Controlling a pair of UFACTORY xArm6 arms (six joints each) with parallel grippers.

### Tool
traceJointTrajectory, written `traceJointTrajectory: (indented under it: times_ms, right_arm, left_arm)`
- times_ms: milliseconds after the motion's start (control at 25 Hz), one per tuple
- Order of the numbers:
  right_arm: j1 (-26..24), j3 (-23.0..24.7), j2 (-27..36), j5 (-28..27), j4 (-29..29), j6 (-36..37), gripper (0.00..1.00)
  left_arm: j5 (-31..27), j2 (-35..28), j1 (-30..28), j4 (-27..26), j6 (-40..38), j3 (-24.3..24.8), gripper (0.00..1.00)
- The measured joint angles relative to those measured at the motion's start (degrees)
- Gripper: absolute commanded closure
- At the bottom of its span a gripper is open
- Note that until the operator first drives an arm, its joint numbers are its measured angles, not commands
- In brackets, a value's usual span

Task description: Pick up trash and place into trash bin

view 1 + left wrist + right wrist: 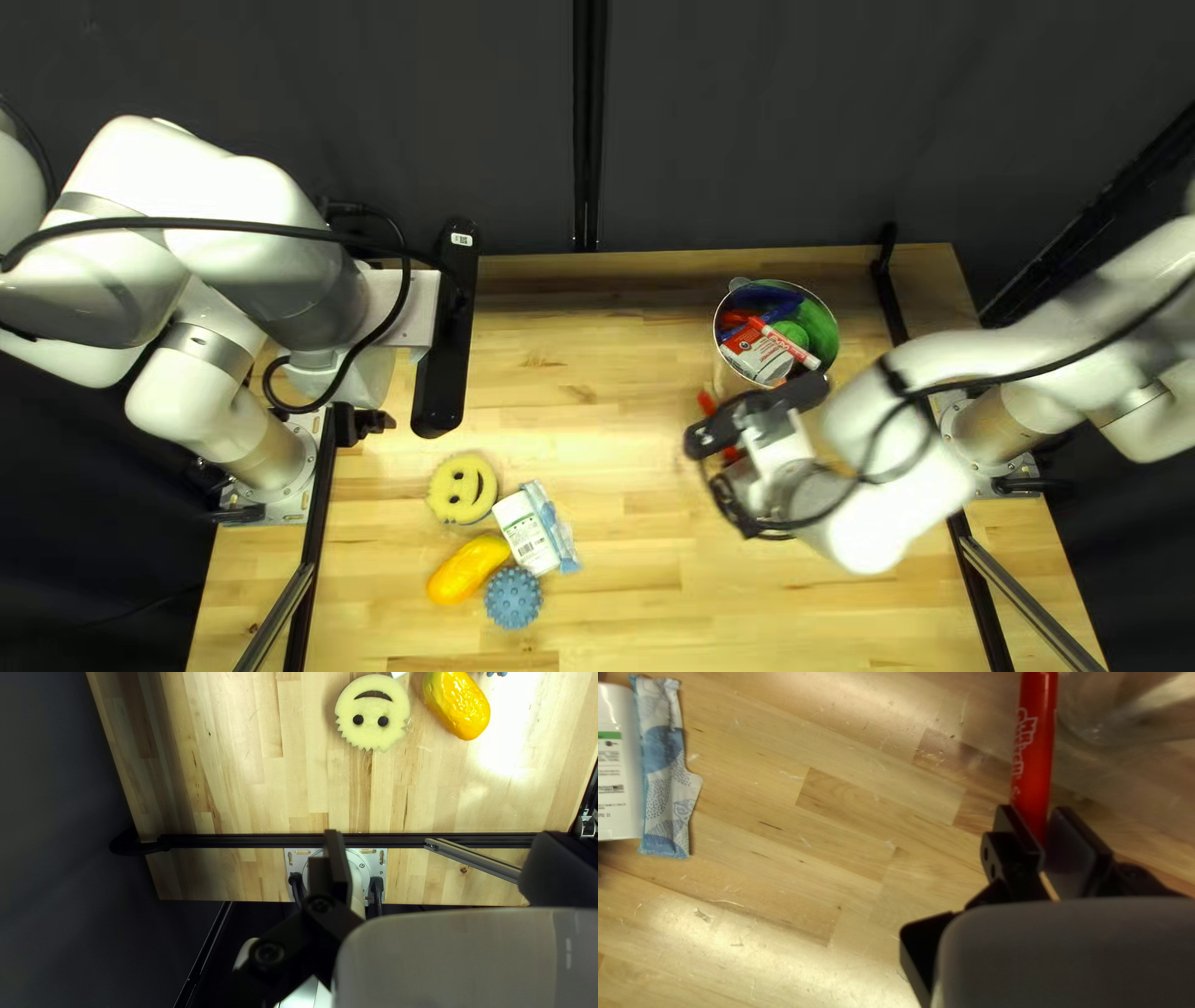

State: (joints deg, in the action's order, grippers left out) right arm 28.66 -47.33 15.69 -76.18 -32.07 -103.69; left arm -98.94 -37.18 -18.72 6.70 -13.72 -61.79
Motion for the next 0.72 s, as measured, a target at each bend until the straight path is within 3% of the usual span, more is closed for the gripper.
traceJointTrajectory:
  times_ms: [160, 520, 600, 640, 680, 720]
  right_arm:
    - [-5.0, 6.0, 7.4, 1.4, 1.2, 6.8, 0.92]
    - [-18.4, 16.9, 16.8, 13.1, 2.4, 22.4, 0.91]
    - [-20.3, 17.9, 17.2, 14.9, 2.8, 24.6, 0.70]
    - [-21.0, 18.1, 17.2, 15.5, 3.1, 25.4, 0.36]
    - [-21.3, 18.2, 17.2, 15.9, 3.3, 25.9, 0.31]
    - [-21.6, 18.2, 17.1, 16.1, 3.5, 26.3, 0.00]
  left_arm:
    - [0.0, 0.0, 0.0, 0.0, 0.0, 0.0, 0.00]
    - [0.0, 0.0, 0.0, 0.0, 0.0, 0.0, 0.00]
    - [0.0, 0.0, 0.0, 0.0, 0.0, 0.0, 0.00]
    - [0.0, 0.0, 0.0, 0.0, 0.0, 0.0, 0.00]
    - [0.0, 0.0, 0.0, 0.0, 0.0, 0.0, 0.00]
    - [0.0, 0.0, 0.0, 0.0, 0.0, 0.0, 0.00]
